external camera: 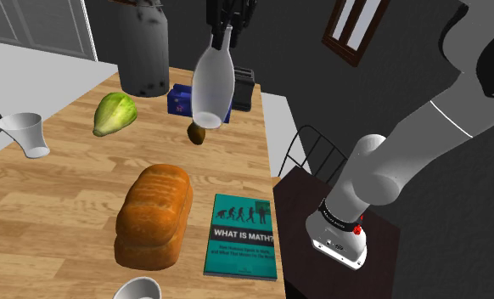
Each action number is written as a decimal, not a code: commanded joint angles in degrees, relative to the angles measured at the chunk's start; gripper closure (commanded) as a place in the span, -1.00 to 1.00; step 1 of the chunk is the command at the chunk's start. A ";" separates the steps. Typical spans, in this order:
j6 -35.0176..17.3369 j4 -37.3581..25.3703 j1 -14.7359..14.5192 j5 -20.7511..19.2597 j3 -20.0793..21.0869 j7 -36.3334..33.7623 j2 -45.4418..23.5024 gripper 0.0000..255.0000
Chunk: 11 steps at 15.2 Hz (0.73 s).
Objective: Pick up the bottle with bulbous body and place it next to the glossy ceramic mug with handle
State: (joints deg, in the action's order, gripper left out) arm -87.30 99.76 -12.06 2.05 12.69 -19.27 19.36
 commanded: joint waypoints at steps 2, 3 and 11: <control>-0.67 1.75 -1.36 0.75 2.82 -4.11 1.22 1.00; -0.90 2.17 -1.80 0.99 3.79 -5.48 1.44 1.00; -2.65 3.12 -5.08 2.42 12.18 -16.85 0.95 1.00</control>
State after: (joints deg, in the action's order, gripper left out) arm -89.84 102.95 -16.83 4.35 24.04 -34.86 20.42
